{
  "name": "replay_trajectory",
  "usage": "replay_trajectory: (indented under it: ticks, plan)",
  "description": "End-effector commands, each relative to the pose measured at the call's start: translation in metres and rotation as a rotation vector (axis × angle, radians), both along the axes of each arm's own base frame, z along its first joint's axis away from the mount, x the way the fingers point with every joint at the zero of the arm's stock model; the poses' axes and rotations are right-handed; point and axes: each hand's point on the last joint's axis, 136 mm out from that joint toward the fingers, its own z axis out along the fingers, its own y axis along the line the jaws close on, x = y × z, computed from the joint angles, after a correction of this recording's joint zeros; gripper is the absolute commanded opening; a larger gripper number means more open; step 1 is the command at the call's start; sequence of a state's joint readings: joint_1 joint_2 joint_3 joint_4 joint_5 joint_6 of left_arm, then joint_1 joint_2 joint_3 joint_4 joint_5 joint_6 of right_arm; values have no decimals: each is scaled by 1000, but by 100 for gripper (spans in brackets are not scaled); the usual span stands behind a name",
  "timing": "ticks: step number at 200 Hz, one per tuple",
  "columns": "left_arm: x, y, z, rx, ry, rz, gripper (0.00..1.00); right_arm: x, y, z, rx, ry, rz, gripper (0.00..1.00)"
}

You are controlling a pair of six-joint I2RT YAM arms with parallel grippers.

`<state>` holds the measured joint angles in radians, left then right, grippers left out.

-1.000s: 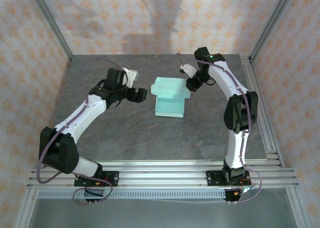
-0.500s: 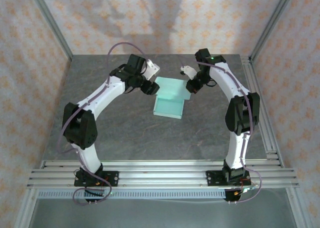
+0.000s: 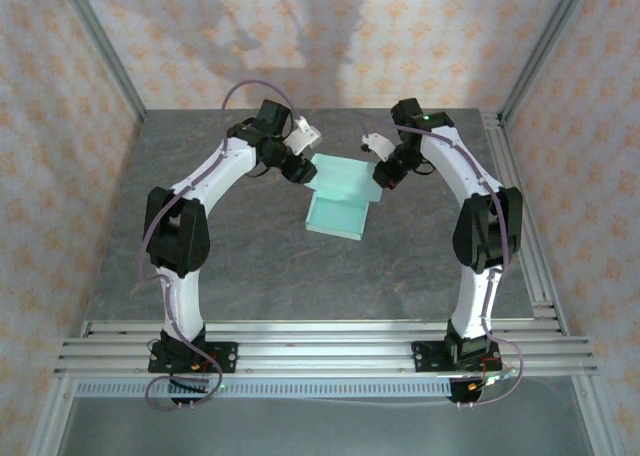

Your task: Fold the paper box

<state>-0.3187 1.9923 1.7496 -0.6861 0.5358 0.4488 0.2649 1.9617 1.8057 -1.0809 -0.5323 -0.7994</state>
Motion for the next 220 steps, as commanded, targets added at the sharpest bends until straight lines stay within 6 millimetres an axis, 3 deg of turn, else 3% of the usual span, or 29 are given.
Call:
replay_trajectory:
  ticks: [1, 22, 30, 60, 71, 119, 139, 151, 165, 207, 220]
  plan:
    - [-6, -6, 10, -27, -5, -100, 59, -10, 0, 13, 20, -10, 26, 0]
    - [-9, -11, 12, -36, 2, -159, 51, -11, 1, 14, 23, -6, 28, 0]
    - [-11, -12, 12, -37, 15, -181, 43, -11, 0, 15, 22, -7, 28, 0]
    - [-16, -18, 6, -44, 73, -248, 40, -12, 0, 15, 17, -4, 27, 0]
    - [-16, -19, 3, -40, 88, -260, 32, -12, -1, 15, 18, -4, 28, 0]
    - [-20, -17, -4, -28, 114, -285, 30, -11, -1, 16, 15, -2, 26, 0]
    - [-19, -17, -5, -24, 115, -284, 21, -11, 0, 17, 17, -1, 26, 0]
    - [-18, -15, -6, -17, 112, -283, 22, -11, -1, 18, 16, -4, 23, 0]
    - [-14, -11, -8, -5, 107, -269, 39, -11, -1, 18, 16, -4, 24, 0]
    - [-3, -2, -6, -12, 85, -232, 42, -11, 0, 20, 20, -5, 24, 0]
    - [1, 0, -2, -20, 68, -218, 54, -11, 0, 20, 21, -3, 24, 0]
